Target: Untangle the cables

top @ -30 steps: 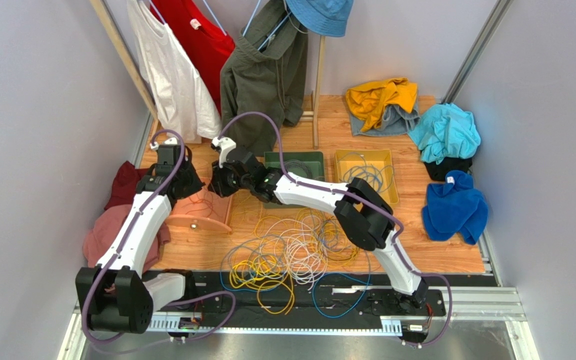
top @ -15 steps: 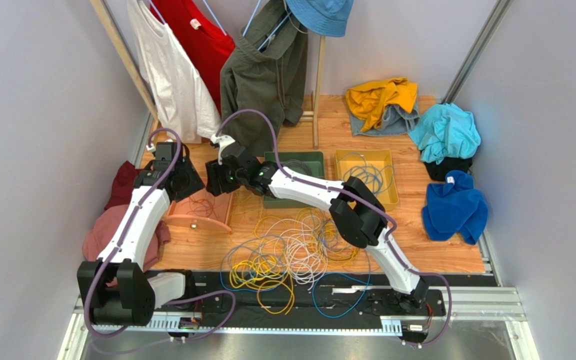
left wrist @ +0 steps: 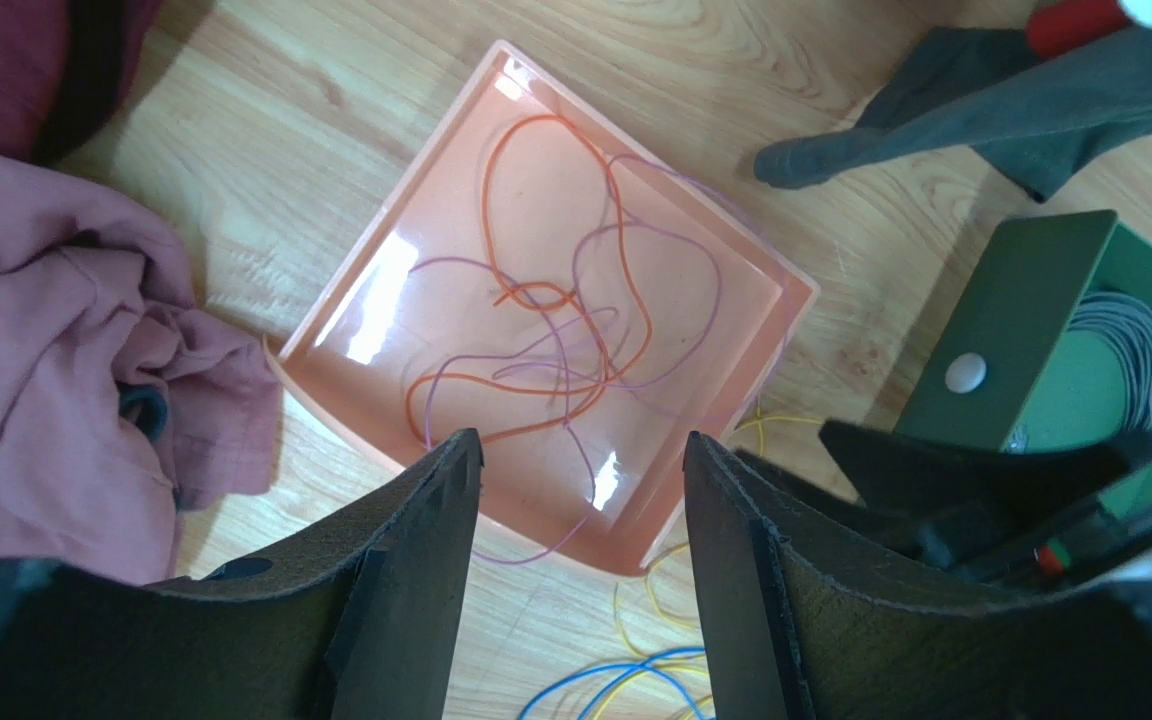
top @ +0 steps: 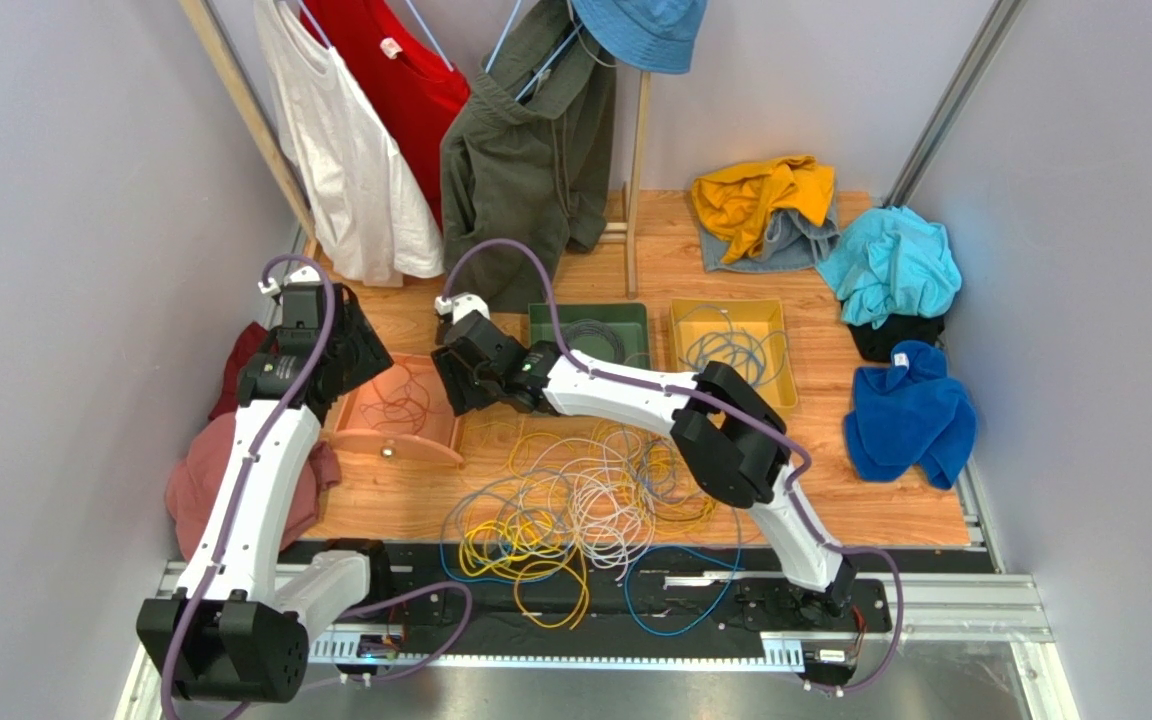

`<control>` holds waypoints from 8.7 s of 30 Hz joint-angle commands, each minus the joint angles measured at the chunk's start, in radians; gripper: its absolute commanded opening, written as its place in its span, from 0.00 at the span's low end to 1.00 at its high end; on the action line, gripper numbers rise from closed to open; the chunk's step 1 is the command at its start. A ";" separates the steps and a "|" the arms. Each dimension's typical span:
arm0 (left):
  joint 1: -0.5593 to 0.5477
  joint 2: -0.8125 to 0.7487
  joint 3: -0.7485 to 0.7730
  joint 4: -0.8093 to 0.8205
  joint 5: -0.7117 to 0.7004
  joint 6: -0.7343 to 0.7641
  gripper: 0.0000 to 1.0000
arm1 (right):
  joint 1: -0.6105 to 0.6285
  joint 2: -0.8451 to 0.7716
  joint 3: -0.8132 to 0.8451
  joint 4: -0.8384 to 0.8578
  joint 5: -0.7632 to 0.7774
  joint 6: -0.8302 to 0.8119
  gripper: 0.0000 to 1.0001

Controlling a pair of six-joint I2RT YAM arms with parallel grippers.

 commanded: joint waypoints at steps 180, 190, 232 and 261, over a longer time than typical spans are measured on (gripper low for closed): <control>-1.036 -0.299 0.168 -0.072 -0.354 0.029 0.00 | 0.229 -0.888 -0.365 -0.048 0.215 -0.040 0.00; -0.643 -0.345 -0.001 -0.009 -0.170 0.061 0.00 | 0.160 -0.521 -0.135 0.049 0.085 -0.089 0.00; 0.195 -0.161 -0.232 0.333 0.102 -0.029 0.00 | -0.011 0.017 0.068 0.603 -0.389 -0.051 0.00; 0.195 -0.104 -0.171 0.118 0.050 -0.121 0.56 | 0.103 -0.046 -0.009 0.158 -0.046 -0.268 0.58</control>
